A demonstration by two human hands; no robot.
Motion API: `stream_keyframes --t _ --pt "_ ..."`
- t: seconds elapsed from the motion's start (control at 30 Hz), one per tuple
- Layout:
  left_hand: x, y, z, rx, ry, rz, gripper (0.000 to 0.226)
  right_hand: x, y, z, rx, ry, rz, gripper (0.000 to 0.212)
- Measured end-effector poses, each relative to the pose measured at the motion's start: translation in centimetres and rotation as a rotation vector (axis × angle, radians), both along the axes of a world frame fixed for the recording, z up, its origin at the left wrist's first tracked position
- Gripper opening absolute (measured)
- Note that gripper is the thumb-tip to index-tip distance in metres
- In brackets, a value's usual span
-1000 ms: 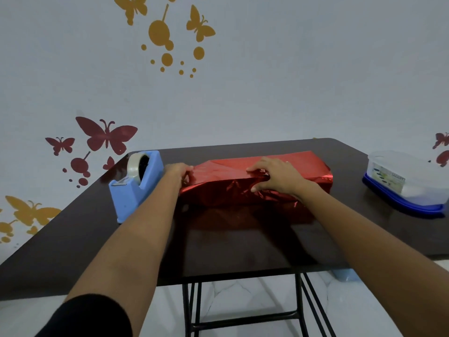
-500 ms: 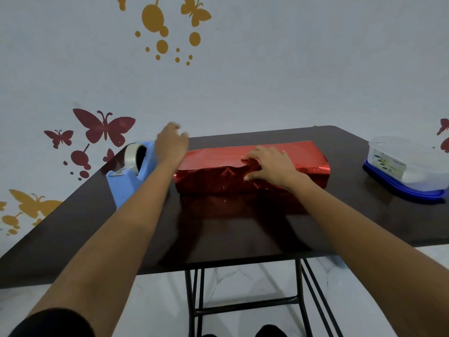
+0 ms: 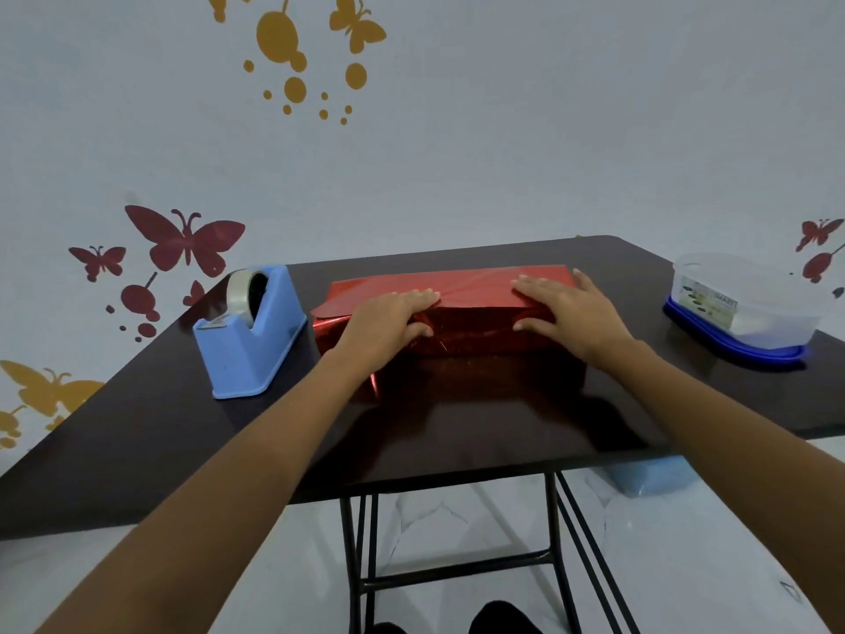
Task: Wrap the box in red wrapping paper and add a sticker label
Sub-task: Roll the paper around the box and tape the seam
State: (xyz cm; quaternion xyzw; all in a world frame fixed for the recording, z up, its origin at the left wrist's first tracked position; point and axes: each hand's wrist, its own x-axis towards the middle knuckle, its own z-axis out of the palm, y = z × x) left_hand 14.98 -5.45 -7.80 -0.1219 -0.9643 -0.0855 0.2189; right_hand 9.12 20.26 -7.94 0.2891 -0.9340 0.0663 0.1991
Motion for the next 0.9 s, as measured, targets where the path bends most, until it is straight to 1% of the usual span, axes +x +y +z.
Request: stream_keyframes --t 0.1,0.13,0.17,0.2,0.23,0.27,0.3,0.33,0.37,0.4,0.43,0.47,0.5,0.57,0.63,0.67,0.7,0.73,0.77,0.8,0.83,0.87,0.9 --pt "0.0 0.1 0.0 0.018 0.001 0.008 0.056 0.4 3.4 -1.6 -0.072 -0.082 -0.111 0.055" --pt "0.1 0.2 0.0 0.024 0.002 0.009 0.055 0.5 4.5 -2.3 -0.151 -0.121 -0.130 0.056" --pt "0.1 0.3 0.1 0.032 0.001 0.013 0.055 0.6 5.2 -2.6 -0.342 -0.157 -0.142 0.059" --pt "0.1 0.3 0.2 0.040 -0.001 0.018 0.055 0.6 5.5 -2.4 -0.601 -0.188 -0.157 0.063" --pt "0.1 0.4 0.2 0.044 -0.002 0.023 0.054 0.1 5.4 -2.0 -0.855 -0.190 -0.216 0.067" --pt "0.2 0.4 0.3 0.046 -0.003 0.029 0.054 -0.7 5.0 -1.2 -1.019 -0.204 -0.296 0.069" --pt "0.2 0.4 0.3 0.049 -0.001 0.032 0.054 -1.4 4.3 -0.3 -1.104 -0.287 -0.385 0.069" --pt "0.2 0.5 0.3 0.053 -0.001 0.033 0.054 -2.2 3.5 0.3 -1.147 -0.429 -0.430 0.067" --pt "0.3 0.6 0.3 0.058 -0.002 0.034 0.054 -2.8 2.6 0.8 -1.202 -0.614 -0.436 0.067" --pt "0.3 0.6 0.3 0.063 -0.004 0.038 0.054 -3.5 1.9 0.9 -1.263 -0.801 -0.389 0.063" --pt "0.4 0.7 0.4 0.067 -0.005 0.043 0.054 -3.9 1.3 0.8 -1.298 -0.922 -0.334 0.056" --pt "0.3 0.7 0.4 0.071 -0.011 0.048 0.054 -4.4 0.9 0.6 -1.325 -0.976 -0.310 0.045" --pt "0.3 0.7 0.4 0.077 -0.019 0.049 0.053 -4.6 0.7 0.6 -1.358 -0.987 -0.331 0.039" --pt "0.1 0.6 0.4 0.094 -0.038 0.048 0.053 -4.7 1.0 0.9 -1.445 -0.934 -0.367 0.049" --pt "0.1 0.5 0.4 0.090 -0.049 0.052 0.054 -4.1 1.9 1.7 -1.496 -0.747 -0.404 0.045" --pt "0.0 0.5 0.5 0.083 -0.049 0.057 0.054 -3.7 2.5 2.1 -1.440 -0.587 -0.477 0.041" --pt "0.0 0.5 0.4 0.081 -0.049 0.061 0.054 -3.1 2.9 2.4 -1.298 -0.389 -0.573 0.040" --pt "0.0 0.5 0.4 0.074 -0.048 0.063 0.054 -2.3 3.0 2.6 -1.154 -0.165 -0.594 0.041" --pt "0.0 0.5 0.5 0.064 -0.044 0.062 0.054 -1.2 2.6 2.9 -1.018 0.033 -0.501 0.041" --pt "0.0 0.6 0.4 0.053 -0.038 0.062 0.054 -0.1 1.6 3.0 -0.888 0.156 -0.318 0.042" --pt "0.0 0.6 0.4 0.042 -0.031 0.062 0.054 0.7 0.1 2.9 -0.732 0.204 -0.116 0.045" --pt "0.1 0.7 0.4 0.034 -0.026 0.061 0.055 1.4 -1.6 2.7 -0.536 0.207 0.048 0.050" --pt "0.2 0.8 0.3 0.030 -0.023 0.060 0.055 1.8 -3.4 2.3 -0.314 0.201 0.156 0.056"
